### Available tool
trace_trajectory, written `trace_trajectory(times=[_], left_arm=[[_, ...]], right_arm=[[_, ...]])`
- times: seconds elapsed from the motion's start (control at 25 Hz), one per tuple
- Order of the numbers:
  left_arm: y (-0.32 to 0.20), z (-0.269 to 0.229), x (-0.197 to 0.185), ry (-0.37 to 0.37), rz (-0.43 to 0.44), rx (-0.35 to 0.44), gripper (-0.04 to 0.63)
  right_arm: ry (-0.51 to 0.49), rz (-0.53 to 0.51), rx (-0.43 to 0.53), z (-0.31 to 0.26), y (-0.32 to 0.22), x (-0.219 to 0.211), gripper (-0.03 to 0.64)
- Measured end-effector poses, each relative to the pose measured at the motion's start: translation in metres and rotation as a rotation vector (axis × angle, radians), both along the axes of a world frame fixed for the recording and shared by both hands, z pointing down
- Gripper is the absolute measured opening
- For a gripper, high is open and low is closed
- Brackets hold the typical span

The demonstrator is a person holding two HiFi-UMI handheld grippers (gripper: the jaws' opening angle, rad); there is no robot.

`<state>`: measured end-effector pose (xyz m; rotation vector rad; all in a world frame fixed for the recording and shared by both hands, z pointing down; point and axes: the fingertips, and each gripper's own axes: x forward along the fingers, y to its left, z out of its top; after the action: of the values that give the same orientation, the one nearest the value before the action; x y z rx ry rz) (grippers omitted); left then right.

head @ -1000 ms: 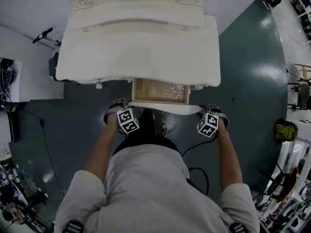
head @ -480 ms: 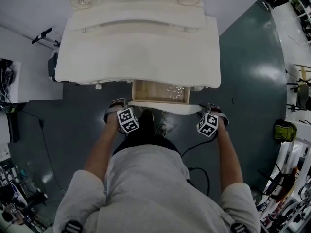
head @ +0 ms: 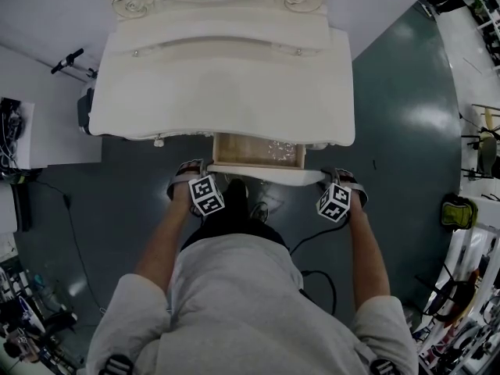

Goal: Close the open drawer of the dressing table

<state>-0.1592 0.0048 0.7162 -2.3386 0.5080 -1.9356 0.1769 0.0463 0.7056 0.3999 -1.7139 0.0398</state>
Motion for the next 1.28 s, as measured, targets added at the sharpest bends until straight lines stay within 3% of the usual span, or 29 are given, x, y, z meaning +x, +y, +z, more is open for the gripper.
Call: trace_trajectory(times=[1.28], left_arm=[[-0.019, 0.005, 0.001, 0.007, -0.005, -0.004, 0.149]], right_arm=[[0.004, -0.006, 0.013, 0.000, -0.020, 0.003, 0.179]])
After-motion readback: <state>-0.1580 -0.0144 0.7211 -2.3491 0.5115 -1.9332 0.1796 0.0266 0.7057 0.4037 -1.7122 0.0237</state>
